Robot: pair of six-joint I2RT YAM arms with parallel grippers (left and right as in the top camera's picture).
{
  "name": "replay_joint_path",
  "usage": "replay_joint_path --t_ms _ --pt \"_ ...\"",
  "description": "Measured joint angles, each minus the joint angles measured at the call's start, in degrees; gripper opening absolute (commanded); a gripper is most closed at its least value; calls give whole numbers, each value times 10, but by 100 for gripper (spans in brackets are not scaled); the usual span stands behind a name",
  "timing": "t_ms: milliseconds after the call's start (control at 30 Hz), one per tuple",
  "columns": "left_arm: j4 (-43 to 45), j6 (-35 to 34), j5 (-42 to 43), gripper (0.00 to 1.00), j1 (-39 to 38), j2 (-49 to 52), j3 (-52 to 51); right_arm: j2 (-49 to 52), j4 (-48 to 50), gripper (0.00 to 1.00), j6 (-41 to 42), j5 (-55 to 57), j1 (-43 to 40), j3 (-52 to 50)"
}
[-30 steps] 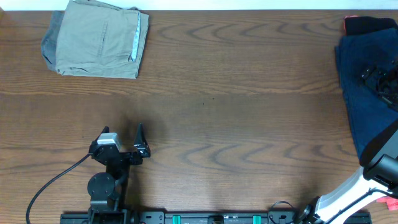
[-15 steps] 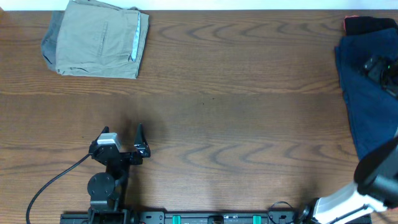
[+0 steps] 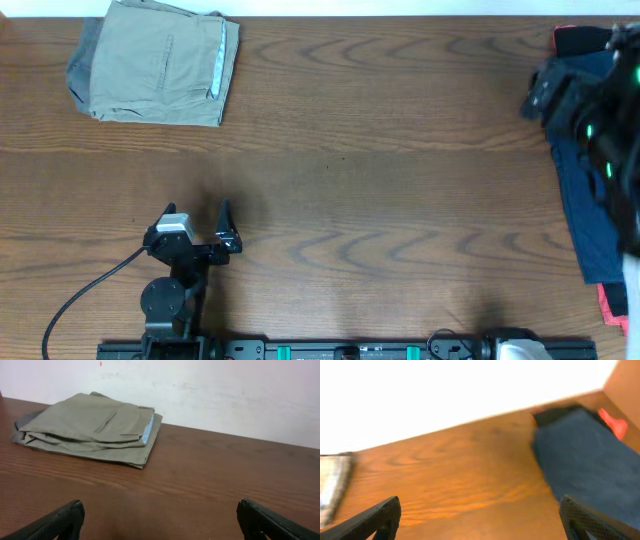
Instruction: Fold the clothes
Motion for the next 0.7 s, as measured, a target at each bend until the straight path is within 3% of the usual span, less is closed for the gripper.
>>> replay_joint_path --t_ms 467,700 --pt "0 0 0 98 0 0 0 -170 -48 99 0 17 -2 -7" --pt "0 0 0 98 0 0 0 -274 67 99 -13 -27 -3 -187"
